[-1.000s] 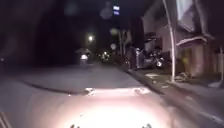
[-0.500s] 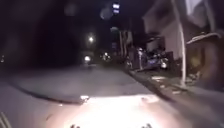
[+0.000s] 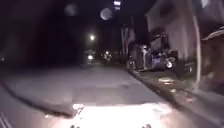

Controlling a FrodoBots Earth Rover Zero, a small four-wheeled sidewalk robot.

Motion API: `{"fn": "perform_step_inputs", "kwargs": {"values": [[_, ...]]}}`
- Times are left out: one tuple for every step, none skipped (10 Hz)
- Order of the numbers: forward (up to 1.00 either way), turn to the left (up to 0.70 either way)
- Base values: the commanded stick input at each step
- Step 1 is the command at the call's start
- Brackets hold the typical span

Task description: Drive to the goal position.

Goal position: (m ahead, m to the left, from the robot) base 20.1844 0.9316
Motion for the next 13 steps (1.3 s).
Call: {"fn": "perform_step_inputs", "kwargs": {"values": [[0.70,0.00],[0.70,0.00],[0.70,0.00],[0.70,0.00],[0.70,0.00],[0.70,0.00],[0.70,0.00],[0.70,0.00],[0.70,0.00],[0.70,0.00],[0.70,0.00],[0.70,0.00],[0.70,0.00]]}}
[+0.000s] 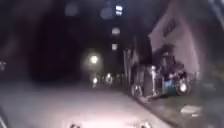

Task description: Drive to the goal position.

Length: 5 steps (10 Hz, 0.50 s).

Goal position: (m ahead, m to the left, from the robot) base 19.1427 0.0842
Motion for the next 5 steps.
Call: {"fn": "perform_step_inputs", "kwargs": {"values": [[0.70,0.00],[0.70,0.00],[0.70,0.00],[0.70,0.00],[0.70,0.00]]}}
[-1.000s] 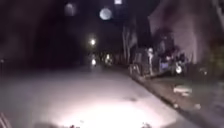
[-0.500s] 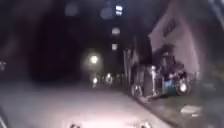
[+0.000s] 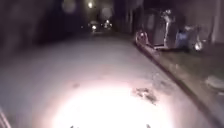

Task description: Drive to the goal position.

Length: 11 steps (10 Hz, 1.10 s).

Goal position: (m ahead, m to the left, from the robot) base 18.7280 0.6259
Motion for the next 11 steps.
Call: {"fn": "perform_step_inputs", "kwargs": {"values": [[0.70,0.00],[0.70,0.00],[0.70,0.00],[0.70,0.00],[0.70,0.00],[0.70,0.00],[0.70,0.00],[0.70,0.00],[0.74,0.00],[0.85,0.00],[0.85,0.00]]}}
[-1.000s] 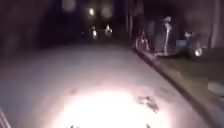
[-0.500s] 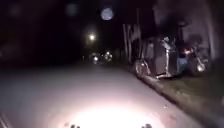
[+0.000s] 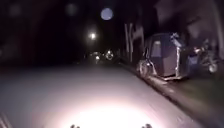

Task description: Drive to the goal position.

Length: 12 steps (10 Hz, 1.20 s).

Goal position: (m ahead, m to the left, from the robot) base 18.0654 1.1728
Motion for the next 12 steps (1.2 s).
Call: {"fn": "perform_step_inputs", "kwargs": {"values": [[0.85,0.00],[0.95,0.00],[1.00,0.00],[1.00,0.00],[1.00,0.00],[1.00,0.00],[1.00,0.00],[1.00,0.00],[1.00,0.00],[1.00,0.00],[1.00,0.00],[1.00,0.00]]}}
